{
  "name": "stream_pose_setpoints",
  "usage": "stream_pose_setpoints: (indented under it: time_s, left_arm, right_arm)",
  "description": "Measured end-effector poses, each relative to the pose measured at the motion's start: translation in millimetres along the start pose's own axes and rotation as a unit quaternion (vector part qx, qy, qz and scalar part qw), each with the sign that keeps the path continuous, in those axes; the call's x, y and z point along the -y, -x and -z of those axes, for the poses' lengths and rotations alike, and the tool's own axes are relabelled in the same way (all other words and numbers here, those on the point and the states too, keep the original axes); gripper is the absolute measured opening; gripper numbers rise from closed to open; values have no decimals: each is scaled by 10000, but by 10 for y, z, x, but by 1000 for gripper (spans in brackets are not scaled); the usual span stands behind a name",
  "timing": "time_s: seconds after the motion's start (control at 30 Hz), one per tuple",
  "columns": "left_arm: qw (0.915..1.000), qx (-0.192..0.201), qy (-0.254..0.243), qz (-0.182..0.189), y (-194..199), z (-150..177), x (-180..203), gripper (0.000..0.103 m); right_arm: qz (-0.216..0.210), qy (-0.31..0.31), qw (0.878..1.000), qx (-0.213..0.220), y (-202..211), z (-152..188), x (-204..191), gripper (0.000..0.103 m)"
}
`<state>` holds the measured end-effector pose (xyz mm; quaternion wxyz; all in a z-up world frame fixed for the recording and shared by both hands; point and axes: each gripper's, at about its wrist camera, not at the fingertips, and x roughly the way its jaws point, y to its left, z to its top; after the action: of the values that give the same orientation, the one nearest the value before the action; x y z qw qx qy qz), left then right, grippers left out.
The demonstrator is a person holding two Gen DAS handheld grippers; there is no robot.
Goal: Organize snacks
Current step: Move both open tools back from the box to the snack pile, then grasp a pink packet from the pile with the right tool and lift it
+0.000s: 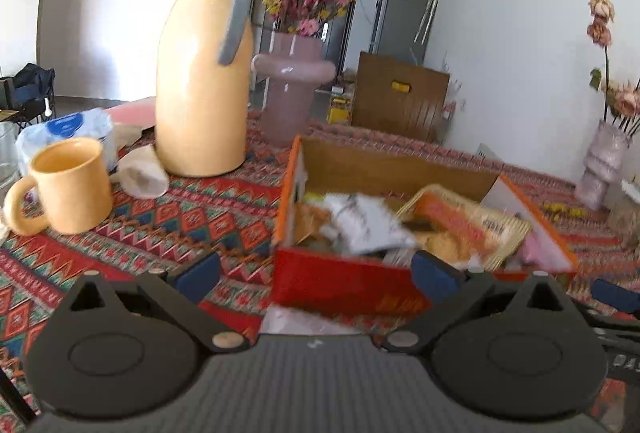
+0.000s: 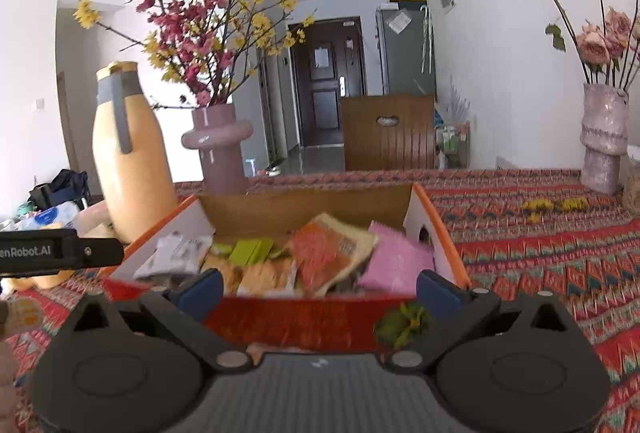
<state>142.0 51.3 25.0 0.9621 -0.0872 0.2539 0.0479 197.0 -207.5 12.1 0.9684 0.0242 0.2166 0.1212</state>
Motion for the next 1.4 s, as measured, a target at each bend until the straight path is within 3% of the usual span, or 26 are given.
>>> stream_pose_setpoints:
  time_s: [0.23, 0.43, 0.67, 0.93, 1.07, 1.4]
  left_arm:
    - [9996, -212, -144, 67, 31, 283, -277, 103]
    - [9996, -145, -226, -77, -13, 446, -392, 103]
    - [9988, 70, -430, -212, -4, 525, -330, 103]
    - [9996, -7, -278, 84, -13, 519, -390, 103]
    - [9995, -1, -265, 151, -13, 525, -396, 103]
    - [9994, -1, -182, 303, -3, 525, -429, 103]
  right_arm:
    - [-75, -132, 9986, -497, 128, 364, -6, 103]
    - [-61, -307, 9973, -670, 143, 581, 22, 103]
    - [-50, -479, 9967, -661, 116, 604, 75, 103]
    - [171, -231, 9974, -661, 116, 587, -46, 103]
    - [36, -98, 9969, -784, 93, 564, -247, 103]
    - [369, 325, 9898, -1341, -162, 554, -612, 102]
